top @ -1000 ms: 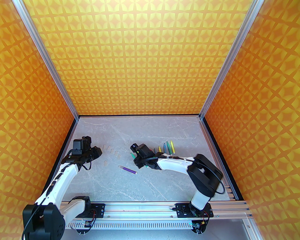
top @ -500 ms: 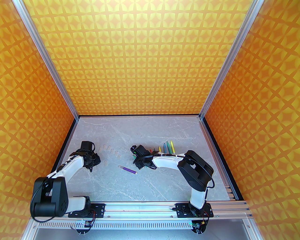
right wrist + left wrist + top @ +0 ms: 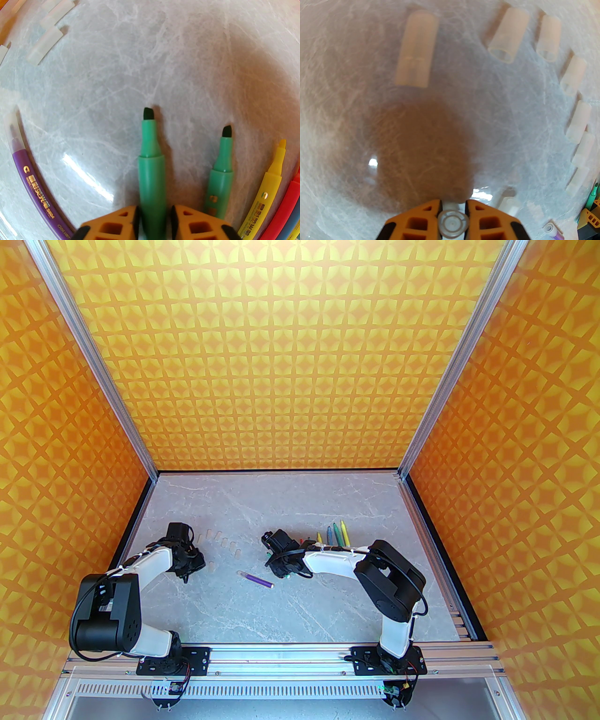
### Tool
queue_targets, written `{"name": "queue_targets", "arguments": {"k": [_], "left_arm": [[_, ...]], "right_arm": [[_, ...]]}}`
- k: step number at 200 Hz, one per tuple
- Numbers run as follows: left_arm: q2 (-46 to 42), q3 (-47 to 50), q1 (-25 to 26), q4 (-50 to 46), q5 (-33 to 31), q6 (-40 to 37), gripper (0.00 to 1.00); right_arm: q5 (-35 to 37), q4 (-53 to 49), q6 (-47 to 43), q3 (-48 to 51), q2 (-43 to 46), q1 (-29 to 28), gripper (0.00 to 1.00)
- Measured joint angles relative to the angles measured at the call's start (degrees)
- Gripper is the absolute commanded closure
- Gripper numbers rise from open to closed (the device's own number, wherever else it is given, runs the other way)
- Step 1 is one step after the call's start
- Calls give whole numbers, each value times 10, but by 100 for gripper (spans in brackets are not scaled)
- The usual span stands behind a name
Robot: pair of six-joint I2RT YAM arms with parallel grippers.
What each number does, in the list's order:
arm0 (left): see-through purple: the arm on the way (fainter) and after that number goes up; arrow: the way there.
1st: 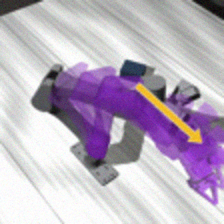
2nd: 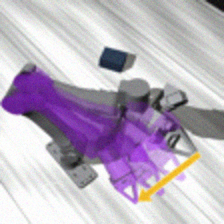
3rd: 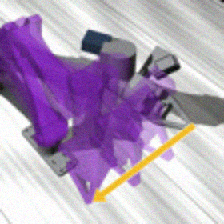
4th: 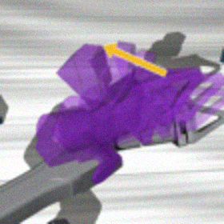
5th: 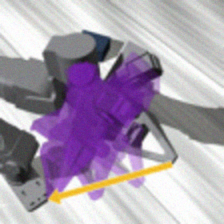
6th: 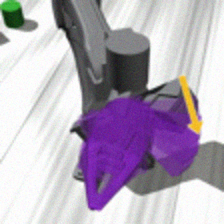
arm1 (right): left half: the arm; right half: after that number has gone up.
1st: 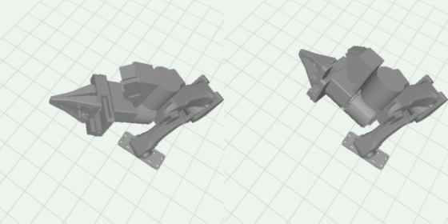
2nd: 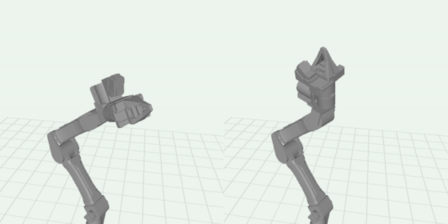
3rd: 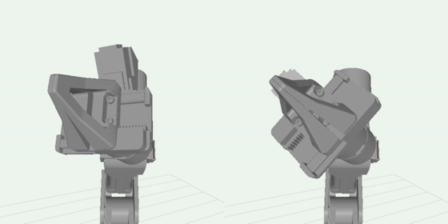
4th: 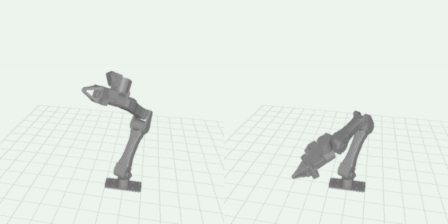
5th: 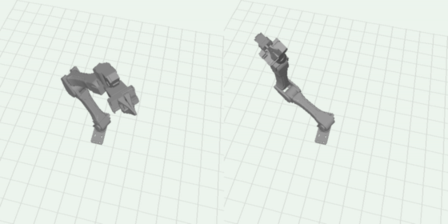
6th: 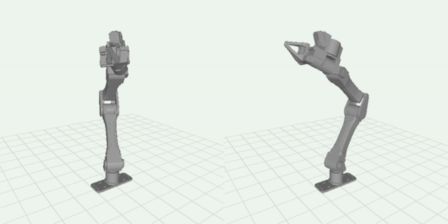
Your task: Open the pen caps
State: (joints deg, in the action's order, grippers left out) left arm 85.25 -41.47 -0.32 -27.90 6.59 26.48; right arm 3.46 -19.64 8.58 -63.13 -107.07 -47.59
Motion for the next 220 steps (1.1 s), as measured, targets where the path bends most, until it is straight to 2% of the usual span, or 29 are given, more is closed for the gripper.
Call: {"name": "queue_targets", "arguments": {"k": [60, 111, 186, 220], "left_arm": [[3, -2, 0, 5, 12, -8, 63], [-9, -3, 0, 2, 15, -15, 58], [-161, -3, 0, 3, 15, -30, 36], [-208, 2, 0, 8, 16, -30, 35]], "right_arm": [[-42, -26, -30, -9, 40, -17, 61], [-99, -50, -68, -50, 40, -57, 60], [-111, -100, -91, -97, -26, -71, 60], [-110, -123, -93, -113, -50, -73, 62]]}}
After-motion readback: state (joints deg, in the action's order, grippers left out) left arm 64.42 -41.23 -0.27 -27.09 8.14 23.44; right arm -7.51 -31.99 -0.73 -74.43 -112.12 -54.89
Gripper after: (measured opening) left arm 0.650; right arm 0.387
